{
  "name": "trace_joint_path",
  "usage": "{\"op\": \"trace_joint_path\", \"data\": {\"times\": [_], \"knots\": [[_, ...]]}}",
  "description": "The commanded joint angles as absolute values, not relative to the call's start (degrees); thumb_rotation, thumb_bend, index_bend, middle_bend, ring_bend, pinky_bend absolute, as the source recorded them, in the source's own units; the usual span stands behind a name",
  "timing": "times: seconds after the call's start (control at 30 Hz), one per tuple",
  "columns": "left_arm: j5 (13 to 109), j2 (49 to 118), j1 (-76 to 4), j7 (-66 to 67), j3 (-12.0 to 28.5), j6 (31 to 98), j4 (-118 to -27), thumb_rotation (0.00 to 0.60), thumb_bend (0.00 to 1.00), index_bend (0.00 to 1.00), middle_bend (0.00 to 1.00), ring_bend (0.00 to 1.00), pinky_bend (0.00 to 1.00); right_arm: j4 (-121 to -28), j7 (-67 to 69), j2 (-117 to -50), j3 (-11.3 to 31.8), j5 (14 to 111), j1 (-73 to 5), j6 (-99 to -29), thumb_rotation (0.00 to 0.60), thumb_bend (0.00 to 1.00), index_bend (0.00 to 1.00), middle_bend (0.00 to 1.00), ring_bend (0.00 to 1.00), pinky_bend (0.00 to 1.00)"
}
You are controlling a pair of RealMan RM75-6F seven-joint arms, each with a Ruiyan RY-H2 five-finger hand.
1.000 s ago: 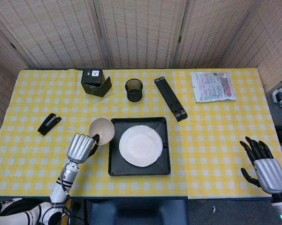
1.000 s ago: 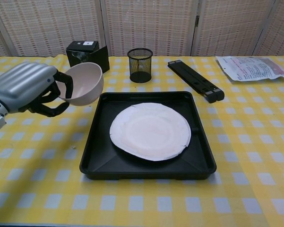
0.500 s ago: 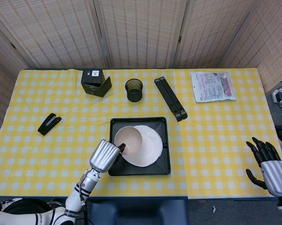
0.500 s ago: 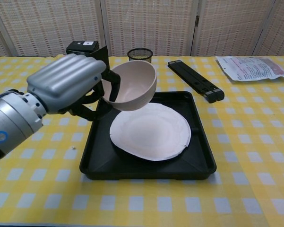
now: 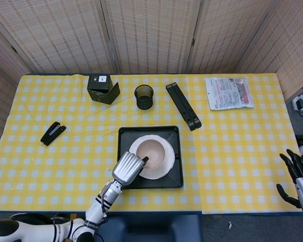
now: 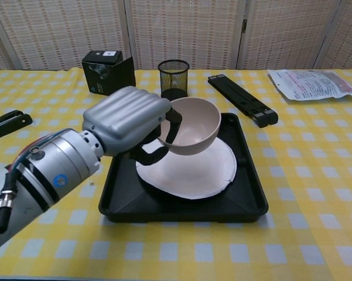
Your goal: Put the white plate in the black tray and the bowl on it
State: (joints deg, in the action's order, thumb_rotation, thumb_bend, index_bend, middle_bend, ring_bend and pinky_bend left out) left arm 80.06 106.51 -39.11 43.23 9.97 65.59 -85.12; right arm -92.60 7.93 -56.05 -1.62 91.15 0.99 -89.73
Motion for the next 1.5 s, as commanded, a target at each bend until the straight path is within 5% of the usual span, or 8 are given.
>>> {"op": "trace_joint_path", "data": {"times": [0.03,0.83,1.33,1.5], "knots": [[79.3,108.2,-40.5,42.2,10.5,64.2,-82.4,0.6,0.51,0.67,1.0,1.0,1.0,-91.8,9.8,-55.7,-1.1,90.7,2.0,-91.5,0.6,0.41,0.0,0.0,0.0,0.0],[78.9,115.7,-43.6,37.7,9.5,61.8,-67.5,0.6,0.51,0.66,1.0,1.0,1.0,-90.6,11.2,-55.2,0.1,87.8,4.6,-92.8,0.6,0.4,0.0,0.0,0.0,0.0],[79.4,113.8,-43.1,37.0,9.4,63.6,-69.8,0.6,0.5,0.22,1.0,1.0,1.0,-90.8,10.6,-55.2,0.5,88.0,4.4,-91.8,0.6,0.41,0.0,0.0,0.0,0.0],[80.5,110.8,-41.7,38.0,9.9,67.4,-74.0,0.6,0.5,0.17,1.0,1.0,1.0,-90.9,10.4,-55.2,0.4,88.5,4.2,-91.5,0.6,0.41,0.0,0.0,0.0,0.0]]}}
